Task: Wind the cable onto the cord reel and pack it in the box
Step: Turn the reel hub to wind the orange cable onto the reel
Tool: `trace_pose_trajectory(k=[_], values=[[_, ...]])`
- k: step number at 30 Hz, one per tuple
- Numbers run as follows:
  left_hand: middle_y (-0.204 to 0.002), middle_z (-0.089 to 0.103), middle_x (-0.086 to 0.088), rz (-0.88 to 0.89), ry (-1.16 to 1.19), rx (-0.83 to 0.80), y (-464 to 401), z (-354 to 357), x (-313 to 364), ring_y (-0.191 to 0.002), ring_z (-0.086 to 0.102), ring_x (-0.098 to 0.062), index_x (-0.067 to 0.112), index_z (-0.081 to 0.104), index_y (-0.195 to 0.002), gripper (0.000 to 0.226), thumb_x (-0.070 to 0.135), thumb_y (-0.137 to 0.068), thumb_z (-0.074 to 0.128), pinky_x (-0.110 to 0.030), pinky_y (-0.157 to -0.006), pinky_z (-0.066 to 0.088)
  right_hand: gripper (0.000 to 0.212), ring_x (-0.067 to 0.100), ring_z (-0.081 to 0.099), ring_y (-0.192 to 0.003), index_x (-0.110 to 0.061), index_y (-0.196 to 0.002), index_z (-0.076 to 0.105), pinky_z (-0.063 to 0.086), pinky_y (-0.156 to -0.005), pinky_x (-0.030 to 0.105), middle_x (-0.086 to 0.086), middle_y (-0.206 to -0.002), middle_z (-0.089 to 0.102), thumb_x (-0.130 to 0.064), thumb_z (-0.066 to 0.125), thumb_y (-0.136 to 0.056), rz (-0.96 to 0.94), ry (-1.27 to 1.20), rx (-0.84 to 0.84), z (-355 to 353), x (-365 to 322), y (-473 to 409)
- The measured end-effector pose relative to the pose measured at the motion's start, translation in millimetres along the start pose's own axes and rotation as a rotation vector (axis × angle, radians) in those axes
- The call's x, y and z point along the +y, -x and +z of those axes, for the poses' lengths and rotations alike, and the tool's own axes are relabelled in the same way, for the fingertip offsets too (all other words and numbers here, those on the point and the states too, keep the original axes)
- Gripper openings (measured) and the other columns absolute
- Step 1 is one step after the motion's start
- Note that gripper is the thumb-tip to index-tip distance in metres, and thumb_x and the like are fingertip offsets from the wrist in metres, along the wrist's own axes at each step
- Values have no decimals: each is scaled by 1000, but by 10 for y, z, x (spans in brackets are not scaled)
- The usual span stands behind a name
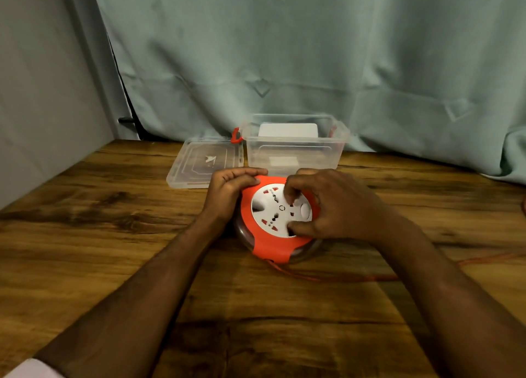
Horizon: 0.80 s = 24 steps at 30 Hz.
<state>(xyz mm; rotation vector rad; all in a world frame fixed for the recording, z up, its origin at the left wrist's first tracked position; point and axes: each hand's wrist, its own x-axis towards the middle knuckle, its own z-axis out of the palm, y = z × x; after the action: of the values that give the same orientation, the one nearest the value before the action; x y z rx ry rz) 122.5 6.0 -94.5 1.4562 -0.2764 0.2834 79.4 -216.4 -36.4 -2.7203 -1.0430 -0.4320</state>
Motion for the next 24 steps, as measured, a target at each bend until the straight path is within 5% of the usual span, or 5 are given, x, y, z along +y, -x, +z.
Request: trace_pose_trajectory(k=[5, 9, 14, 18, 24], values=[[-100, 75, -17, -5, 7, 7, -1, 3, -2, -84, 72, -25, -5, 73, -104, 26, -8, -89, 52, -28, -70, 60, 52, 6, 52, -64, -27, -58, 48, 28, -55, 20, -12, -68, 57, -73, 69, -69, 77, 41, 28, 119, -99, -51], [-100, 75, -16, -5, 4, 0, 0, -5, -15, -82, 73, -23, -4, 73, -105, 26, -7, -91, 52, -27, -68, 60, 60, 12, 53, -70, -28, -51, 38, 44, -67, 30, -9, -66, 53, -78, 63, -73, 188, 67, 83, 208, -240, -84], [-97, 76, -14, -3, 17, -6, 1, -5, -11, -82, 74, -23, -3, 73, -104, 26, -7, -90, 52, -29, -69, 61, 56, 7, 47, -66, -27, -51, 43, 35, -63, 27, -13, -61, 46, -69, 66, -81, 195, 4, 119, 257, -292, -107], [-98, 75, -21, -9, 46, -17, -10, -19, -34, -85, 72, -30, -4, 74, -103, 26, 1, -84, 58, -36, -75, 60, 20, 0, 56, -70, -34, -85, 57, 41, -61, 25, -13, -84, 65, -36, 76, -78, 41, -187, 108, 122, -179, -78], [-97, 76, -20, -15, 52, -22, 10, -10, -18, -83, 72, -32, -3, 75, -103, 25, -2, -85, 56, -33, -72, 59, 87, -18, 55, -79, -46, -142, 36, 47, -65, 21, -22, -120, 64, -20, 78, -70, 26, -218, -56, -9, -33, -40]])
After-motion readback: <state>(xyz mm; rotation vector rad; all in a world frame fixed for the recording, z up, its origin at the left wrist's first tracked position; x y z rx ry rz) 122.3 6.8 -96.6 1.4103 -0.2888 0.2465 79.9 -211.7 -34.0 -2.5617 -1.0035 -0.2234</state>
